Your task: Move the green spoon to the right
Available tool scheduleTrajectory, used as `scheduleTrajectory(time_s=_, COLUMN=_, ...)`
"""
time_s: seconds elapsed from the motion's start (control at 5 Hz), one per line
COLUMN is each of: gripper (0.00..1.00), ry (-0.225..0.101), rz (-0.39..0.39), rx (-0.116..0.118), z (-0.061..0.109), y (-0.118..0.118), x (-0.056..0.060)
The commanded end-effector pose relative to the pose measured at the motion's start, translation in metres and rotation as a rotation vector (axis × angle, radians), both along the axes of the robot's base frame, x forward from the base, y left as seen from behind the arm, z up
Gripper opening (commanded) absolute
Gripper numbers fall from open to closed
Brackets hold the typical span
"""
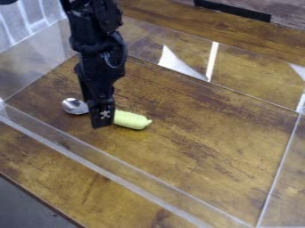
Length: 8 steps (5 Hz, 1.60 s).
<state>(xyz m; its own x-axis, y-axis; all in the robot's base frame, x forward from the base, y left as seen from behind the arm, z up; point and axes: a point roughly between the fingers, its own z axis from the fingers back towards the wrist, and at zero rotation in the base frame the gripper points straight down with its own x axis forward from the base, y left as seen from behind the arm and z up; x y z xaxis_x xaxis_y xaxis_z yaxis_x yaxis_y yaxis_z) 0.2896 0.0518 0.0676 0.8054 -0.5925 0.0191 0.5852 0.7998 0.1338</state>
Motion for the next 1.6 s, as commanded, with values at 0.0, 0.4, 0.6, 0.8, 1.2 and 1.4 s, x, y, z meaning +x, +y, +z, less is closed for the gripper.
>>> scheduleTrajectory(time_s=0.0, gripper=1.0, ry=-0.058, rz=-0.048, rx=0.022, z=-0.004, y=0.011, x=0.011)
scheduleTrajectory(time_s=0.4, gripper=1.0, ry=-0.123, rz=-0.111, rx=0.047, z=-0.027, y=0.015, x=0.022)
scheduleTrajectory(time_s=0.6, gripper=1.0, ry=-0.149, rz=-0.112, rx=0.049, z=-0.028, y=0.017, x=0.026)
scheduleTrajectory(time_s=0.8, gripper=0.0, ry=-0.166, rz=-0.105, rx=0.044, z=-0.029, y=0.02, x=0.028)
scheduleTrajectory(time_s=1.2, gripper=0.0, ry=-0.209, rz=-0.113, rx=0.035, z=-0.026, y=0.023, x=0.035)
scheduleTrajectory(time_s=1.4, gripper=0.0, ry=-0.234, rz=-0.117, rx=0.03, z=-0.026, y=0.024, x=0.038)
